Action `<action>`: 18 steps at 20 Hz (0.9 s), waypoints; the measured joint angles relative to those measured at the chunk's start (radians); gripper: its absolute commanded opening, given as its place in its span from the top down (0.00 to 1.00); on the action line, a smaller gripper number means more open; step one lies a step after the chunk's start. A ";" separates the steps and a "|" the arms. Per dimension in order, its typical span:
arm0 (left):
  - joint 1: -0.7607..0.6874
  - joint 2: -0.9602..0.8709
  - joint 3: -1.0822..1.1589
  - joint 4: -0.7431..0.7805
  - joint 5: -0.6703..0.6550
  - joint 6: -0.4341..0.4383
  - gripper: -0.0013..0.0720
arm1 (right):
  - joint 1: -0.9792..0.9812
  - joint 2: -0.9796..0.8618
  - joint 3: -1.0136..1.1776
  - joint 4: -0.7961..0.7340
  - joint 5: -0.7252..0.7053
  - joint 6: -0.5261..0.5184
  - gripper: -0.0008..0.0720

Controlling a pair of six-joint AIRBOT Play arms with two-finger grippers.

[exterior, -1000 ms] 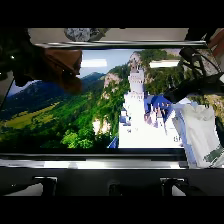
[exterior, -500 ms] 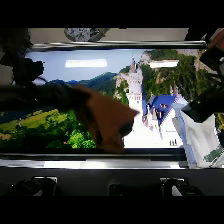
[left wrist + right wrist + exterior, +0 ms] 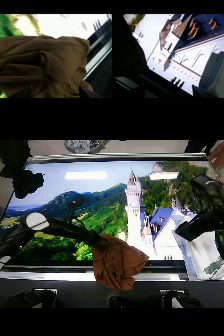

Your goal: Fold the shirts.

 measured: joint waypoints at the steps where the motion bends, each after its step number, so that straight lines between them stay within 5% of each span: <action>1: 0.046 0.003 0.010 0.034 -0.050 -0.001 0.00 | 0.000 -0.012 -0.043 0.027 -0.012 -0.008 0.04; 4: 0.153 0.032 -0.037 0.088 -0.182 -0.003 0.11 | 0.000 -0.044 -0.211 0.081 -0.064 -0.029 0.04; 7: 0.164 0.068 -0.193 0.080 -0.206 -0.003 0.10 | 0.000 -0.077 -0.393 0.122 -0.127 -0.037 0.03; 16: -0.120 0.024 -0.549 -0.208 0.142 -0.019 0.07 | 0.001 -0.177 -0.716 0.288 -0.342 -0.056 0.03; 17: -0.146 0.008 -0.557 -0.224 0.161 -0.019 0.10 | 0.001 -0.191 -0.725 0.310 -0.362 -0.058 0.03; 18: -0.169 -0.009 -0.562 -0.244 0.186 -0.019 0.33 | 0.001 -0.204 -0.732 0.330 -0.378 -0.059 0.03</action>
